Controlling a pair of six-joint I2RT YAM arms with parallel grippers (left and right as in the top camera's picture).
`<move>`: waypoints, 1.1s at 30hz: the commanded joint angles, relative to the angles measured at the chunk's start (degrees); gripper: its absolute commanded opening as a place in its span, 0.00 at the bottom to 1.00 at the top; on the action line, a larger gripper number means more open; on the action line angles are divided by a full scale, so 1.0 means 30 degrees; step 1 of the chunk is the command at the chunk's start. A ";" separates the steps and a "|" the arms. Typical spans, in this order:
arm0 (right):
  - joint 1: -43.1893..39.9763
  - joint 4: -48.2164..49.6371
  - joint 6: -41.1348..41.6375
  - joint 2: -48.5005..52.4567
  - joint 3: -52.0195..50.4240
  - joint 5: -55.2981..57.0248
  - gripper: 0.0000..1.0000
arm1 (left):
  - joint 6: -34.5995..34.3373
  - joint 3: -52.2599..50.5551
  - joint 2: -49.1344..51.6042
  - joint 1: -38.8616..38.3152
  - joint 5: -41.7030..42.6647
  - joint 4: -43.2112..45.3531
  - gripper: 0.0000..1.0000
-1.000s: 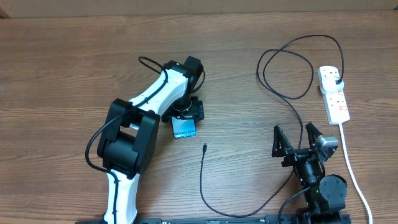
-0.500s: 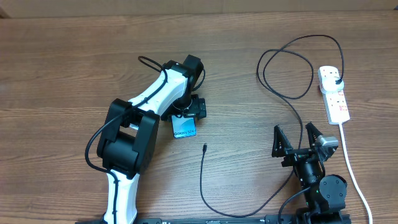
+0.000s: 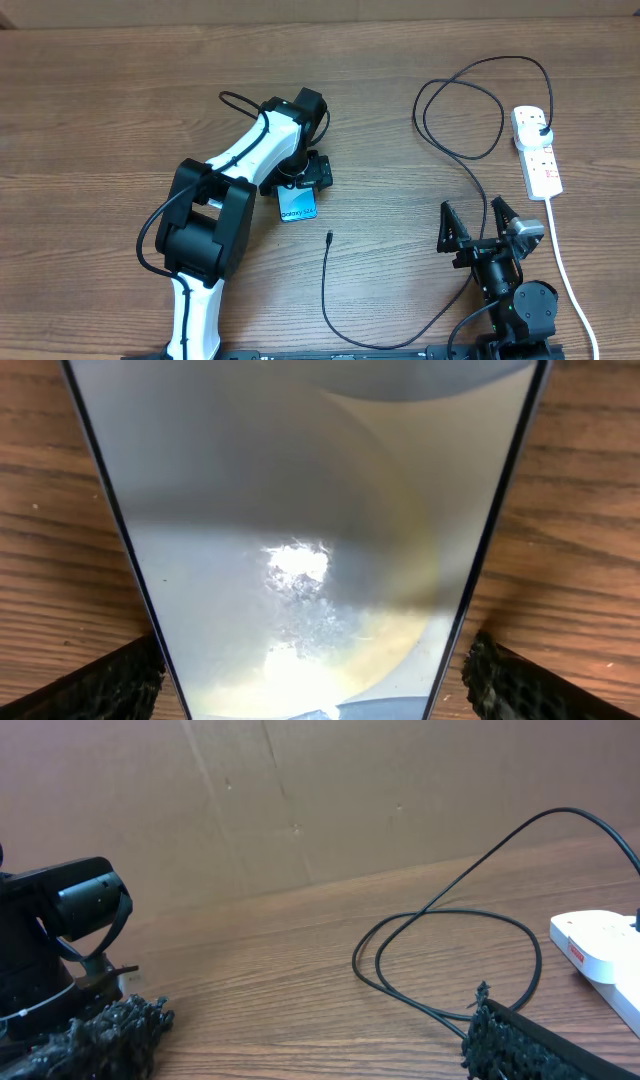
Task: Plug charger to phone and switch on socket
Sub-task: 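Lift the phone with the left gripper and tilt it upright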
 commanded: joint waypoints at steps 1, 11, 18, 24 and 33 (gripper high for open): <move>0.0073 0.0138 -0.0240 -0.0189 -0.0197 0.0204 1.00 | -0.0860 -0.0459 0.0452 0.0204 -0.0357 0.0146 1.00; 0.0073 0.0138 -0.0240 -0.0189 -0.0197 0.0204 1.00 | -0.0714 -0.0459 0.0452 0.0197 -0.0444 0.0364 1.00; 0.0073 0.0138 -0.0240 -0.0189 -0.0197 0.0204 1.00 | -0.0692 -0.0459 0.0452 0.0204 -0.0568 0.0029 0.95; 0.0073 0.0138 -0.0240 -0.0189 -0.0197 0.0204 1.00 | -0.0219 -0.0459 0.0452 0.0721 -0.0313 -0.0124 0.95; 0.0073 0.0131 -0.0240 -0.0189 -0.0197 0.0204 1.00 | -0.0160 -0.0641 0.0452 0.1042 -0.0058 0.0750 0.96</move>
